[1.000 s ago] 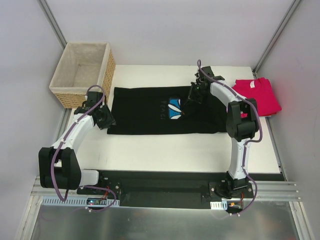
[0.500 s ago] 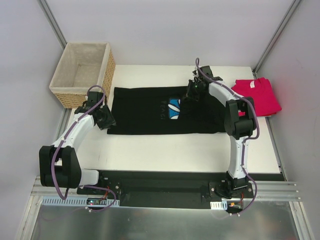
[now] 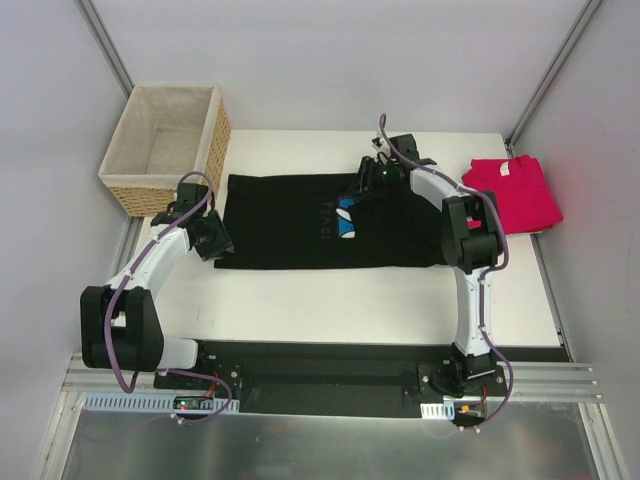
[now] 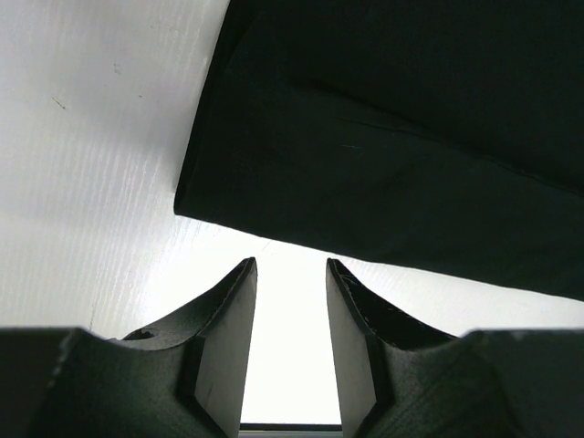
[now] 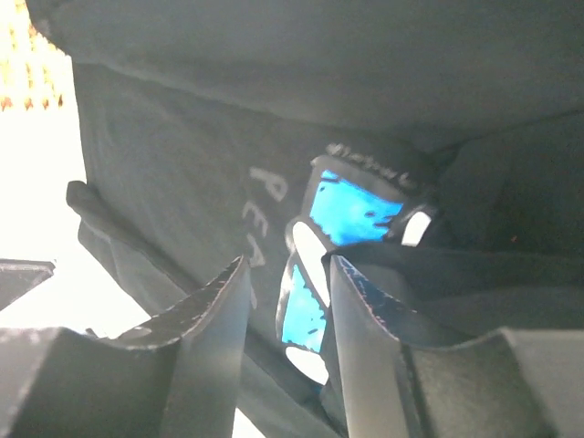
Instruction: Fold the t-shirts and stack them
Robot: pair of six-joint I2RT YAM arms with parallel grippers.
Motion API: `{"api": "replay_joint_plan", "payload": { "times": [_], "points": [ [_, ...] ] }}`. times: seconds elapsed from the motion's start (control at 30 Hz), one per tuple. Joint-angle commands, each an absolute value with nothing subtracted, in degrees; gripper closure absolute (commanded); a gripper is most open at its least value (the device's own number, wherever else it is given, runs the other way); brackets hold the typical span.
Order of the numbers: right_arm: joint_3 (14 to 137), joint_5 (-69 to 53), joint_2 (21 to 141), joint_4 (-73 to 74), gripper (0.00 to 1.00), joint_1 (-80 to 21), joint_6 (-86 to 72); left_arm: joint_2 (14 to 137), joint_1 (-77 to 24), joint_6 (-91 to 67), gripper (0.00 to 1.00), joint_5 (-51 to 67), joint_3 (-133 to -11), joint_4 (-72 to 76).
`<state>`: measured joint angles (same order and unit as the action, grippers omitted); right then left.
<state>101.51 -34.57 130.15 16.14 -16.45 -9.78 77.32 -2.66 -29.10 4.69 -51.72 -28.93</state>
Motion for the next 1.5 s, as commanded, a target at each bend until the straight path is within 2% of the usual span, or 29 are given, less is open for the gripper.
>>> {"api": "replay_joint_plan", "payload": {
  "times": [0.0, 0.13, 0.17, 0.2, 0.3, 0.47, 0.6, 0.7, 1.13, 1.2, 1.23, 1.33, 1.47],
  "points": [
    [96.51, -35.60, 118.41, 4.49, 0.55, -16.96, -5.63, 77.70, -2.99, -28.12, 0.64, 6.06, -52.21, -28.92],
    [94.14, -27.71, 104.98, 7.27, 0.52, -16.35, -2.73, 77.61, -3.08, -28.83, 0.64, 6.42, -52.82, -28.92],
    [93.52, -25.51, 103.46, 8.95, 0.48, -15.91, -2.72, 77.35, -3.08, -28.92, 0.64, 6.50, -53.08, -28.92],
    [93.78, -25.05, 102.49, 11.31, 0.48, -13.99, -3.77, 77.17, -3.08, -29.00, 0.65, 6.59, -53.26, -29.00],
    [93.70, -25.66, 100.82, 24.85, 0.49, -8.12, -6.84, 76.29, -3.08, -28.92, 0.64, 6.77, -53.44, -28.92],
    [87.73, -13.21, 98.61, 45.68, 0.49, -1.50, -3.00, 74.36, -3.08, -29.09, 0.65, 7.65, -51.69, -29.00],
    [77.98, -12.92, 97.38, 46.58, 0.48, 2.19, -0.35, 73.30, -3.08, -28.83, 0.65, 7.73, -50.19, -28.83],
    [75.07, -13.80, 97.12, 45.88, 0.49, 2.90, -0.26, 72.60, -3.08, -28.56, 0.65, 8.26, -49.66, -28.83],
    [73.92, -6.93, 98.88, 46.15, 0.55, 1.76, 4.48, 70.76, -3.08, -28.56, 0.66, 9.23, -49.22, -29.00],
    [73.74, -8.69, 99.40, 43.87, 0.59, 1.67, 5.18, 70.40, -3.08, -28.56, 0.66, 9.23, -49.22, -29.00],
    [73.74, -11.22, 99.67, 43.07, 0.72, 1.58, 5.53, 69.97, -3.08, -28.65, 0.66, 9.05, -49.13, -29.09],
    [73.39, -16.85, 100.20, 39.30, 0.90, 1.32, 5.63, 69.44, -3.08, -28.65, 0.66, 8.88, -49.04, -29.18],
    [75.32, -19.16, 100.37, 39.02, 0.96, 0.18, 4.75, 69.87, -3.08, -29.09, 0.67, 9.05, -49.22, -29.18]
  ]
}}
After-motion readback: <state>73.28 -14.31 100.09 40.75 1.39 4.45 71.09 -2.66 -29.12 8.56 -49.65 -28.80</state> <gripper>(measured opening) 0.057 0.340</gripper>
